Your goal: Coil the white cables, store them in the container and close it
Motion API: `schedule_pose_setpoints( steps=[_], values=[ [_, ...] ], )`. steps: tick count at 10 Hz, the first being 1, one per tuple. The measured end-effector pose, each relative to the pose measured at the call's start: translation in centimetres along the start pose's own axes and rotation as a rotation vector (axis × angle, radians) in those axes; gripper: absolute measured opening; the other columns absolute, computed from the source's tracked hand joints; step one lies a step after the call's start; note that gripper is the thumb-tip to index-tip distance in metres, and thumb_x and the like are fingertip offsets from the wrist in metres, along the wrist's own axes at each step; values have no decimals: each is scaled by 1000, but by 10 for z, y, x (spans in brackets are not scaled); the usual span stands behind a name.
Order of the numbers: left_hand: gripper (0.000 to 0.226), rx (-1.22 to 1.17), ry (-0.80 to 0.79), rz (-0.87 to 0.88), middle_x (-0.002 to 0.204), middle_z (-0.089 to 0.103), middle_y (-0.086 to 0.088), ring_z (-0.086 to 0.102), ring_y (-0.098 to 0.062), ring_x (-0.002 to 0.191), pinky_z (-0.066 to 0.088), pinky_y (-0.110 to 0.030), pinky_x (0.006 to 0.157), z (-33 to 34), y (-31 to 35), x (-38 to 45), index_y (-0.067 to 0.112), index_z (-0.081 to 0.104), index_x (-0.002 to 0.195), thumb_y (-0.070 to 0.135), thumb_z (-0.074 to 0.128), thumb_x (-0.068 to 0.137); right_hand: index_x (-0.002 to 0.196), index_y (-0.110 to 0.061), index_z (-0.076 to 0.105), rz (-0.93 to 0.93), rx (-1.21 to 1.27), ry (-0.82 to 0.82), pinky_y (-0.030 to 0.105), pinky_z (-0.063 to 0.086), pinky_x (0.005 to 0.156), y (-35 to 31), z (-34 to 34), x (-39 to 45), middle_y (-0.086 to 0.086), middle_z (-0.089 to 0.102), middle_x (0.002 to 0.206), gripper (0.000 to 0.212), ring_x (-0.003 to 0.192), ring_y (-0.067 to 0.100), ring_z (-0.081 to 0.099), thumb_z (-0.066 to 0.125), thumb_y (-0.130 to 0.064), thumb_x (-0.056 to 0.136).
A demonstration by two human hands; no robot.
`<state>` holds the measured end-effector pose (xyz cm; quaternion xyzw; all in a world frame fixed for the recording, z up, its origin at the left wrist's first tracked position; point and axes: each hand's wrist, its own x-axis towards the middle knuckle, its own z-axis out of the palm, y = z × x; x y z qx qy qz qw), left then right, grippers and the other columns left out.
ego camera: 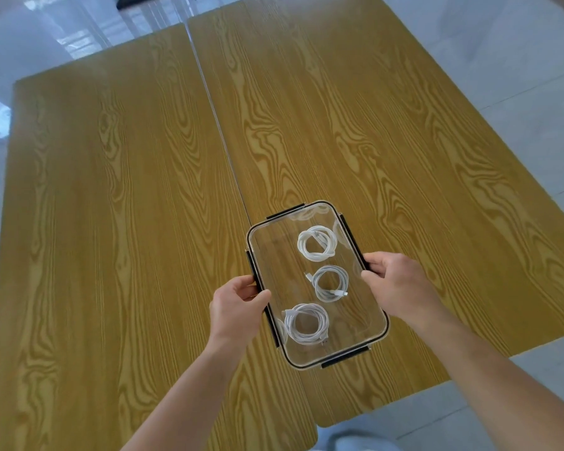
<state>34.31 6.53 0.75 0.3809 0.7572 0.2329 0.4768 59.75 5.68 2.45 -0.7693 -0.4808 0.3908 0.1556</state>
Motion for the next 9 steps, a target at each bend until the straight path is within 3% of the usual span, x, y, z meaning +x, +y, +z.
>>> schedule_pose_setpoints(
  steps=[4,6,8,9],
  values=[
    [37,-82,-28,-52,98,75,2,73,-14,90,62,-37,79,-1,-1,0,21,65,116,19,77,81,131,-13,65,17,-1,-2,29,53,99,-1,2,2,4,72,122,37,113,17,67,62,-14,94],
    [33,-162,-82,-103,101,73,1,72,-14,91,61,-34,83,-6,4,-4,20,62,116,13,73,86,144,-13,52,84,-43,-29,36,46,105,-16,3,-12,9,59,142,48,129,24,56,58,-21,97],
    [21,-235,-238,-120,101,75,-4,72,-17,95,59,-28,83,-35,10,-16,20,67,110,23,71,90,146,-18,49,110,89,-8,37,40,111,-36,3,-31,3,52,148,49,137,20,48,55,-29,99],
    [17,-320,-282,-85,97,78,-3,72,-17,98,57,-34,92,-54,11,-23,19,70,108,25,66,93,135,-20,60,128,393,-10,38,44,110,-55,6,-38,0,63,137,39,125,17,58,59,-27,97]
  ],
)
